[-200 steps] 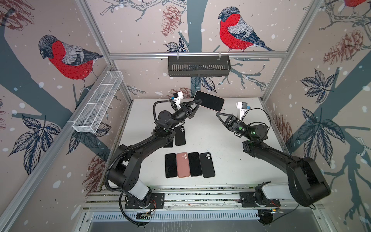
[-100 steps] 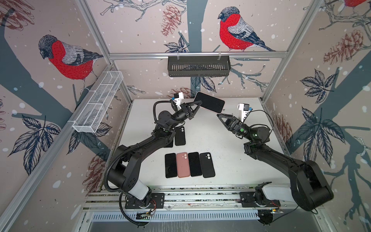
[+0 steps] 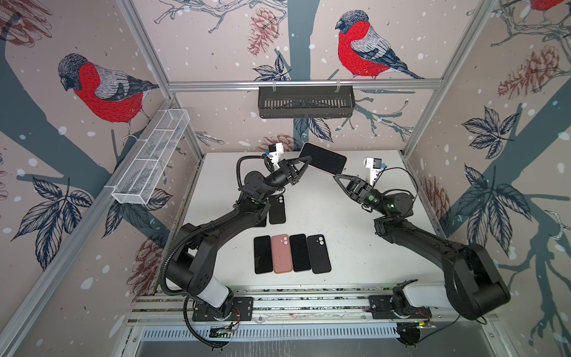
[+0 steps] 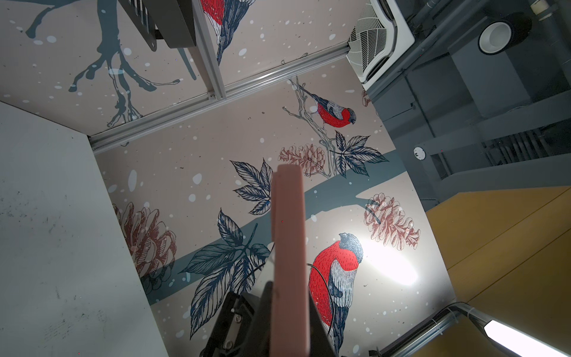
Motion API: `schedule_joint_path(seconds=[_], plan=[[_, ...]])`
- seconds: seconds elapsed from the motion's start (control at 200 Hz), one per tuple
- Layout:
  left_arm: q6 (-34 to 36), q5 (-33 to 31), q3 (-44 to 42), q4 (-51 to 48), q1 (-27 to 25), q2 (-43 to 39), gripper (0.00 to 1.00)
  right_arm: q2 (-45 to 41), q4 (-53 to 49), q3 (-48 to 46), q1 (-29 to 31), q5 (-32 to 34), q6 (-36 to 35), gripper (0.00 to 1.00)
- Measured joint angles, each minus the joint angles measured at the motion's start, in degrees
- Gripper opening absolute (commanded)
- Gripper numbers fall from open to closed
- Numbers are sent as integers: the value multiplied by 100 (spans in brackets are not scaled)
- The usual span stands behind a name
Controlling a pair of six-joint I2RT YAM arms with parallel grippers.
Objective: Take the phone out of the phone case
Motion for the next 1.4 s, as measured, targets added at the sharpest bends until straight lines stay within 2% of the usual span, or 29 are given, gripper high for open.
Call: schedule_joint_path(seconds=[0.19, 0.395, 0.525, 0.67, 0.79, 0.921, 1.021, 1.171, 1.226, 1.306, 1.386, 1.401], plan=[[149, -11, -4, 0, 0, -13, 0, 44, 76, -31, -28, 11, 17, 2], [199, 42, -35, -59, 0, -44, 0, 144, 291, -109, -42, -13, -15, 0], [232, 105, -35, -138, 0, -68, 0, 142, 291, -168, -24, -35, -389, 0], [-31, 210, -57, 2, 0, 0, 0, -170, -61, -323, 92, 20, -1589, 0], [-229, 243, -63, 20, 0, -4, 0, -448, -852, -160, 122, -15, -3180, 0], [-317, -20, -90, -42, 20, -157, 0, -413, -1786, 382, 90, -157, -4802, 0], [-350, -122, -116, -225, 35, -201, 0, -199, -1919, 503, -61, -337, -5442, 0], [-446, 494, -153, -280, -2, -271, 0, -125, -2789, 501, -131, 24, -6013, 0], [-461, 518, -175, -264, 55, -302, 0, -247, -2931, 487, -114, 127, -6170, 9], [-479, 557, -256, -258, 140, -356, 0, -457, -3082, 369, -197, 332, -6262, 40], [-501, 592, -409, -254, 256, -459, 0, -802, -3154, 33, -446, 527, -6067, 57], [-505, 592, -439, -251, 280, -479, 0, -879, -3152, -46, -509, 553, -5978, 62]])
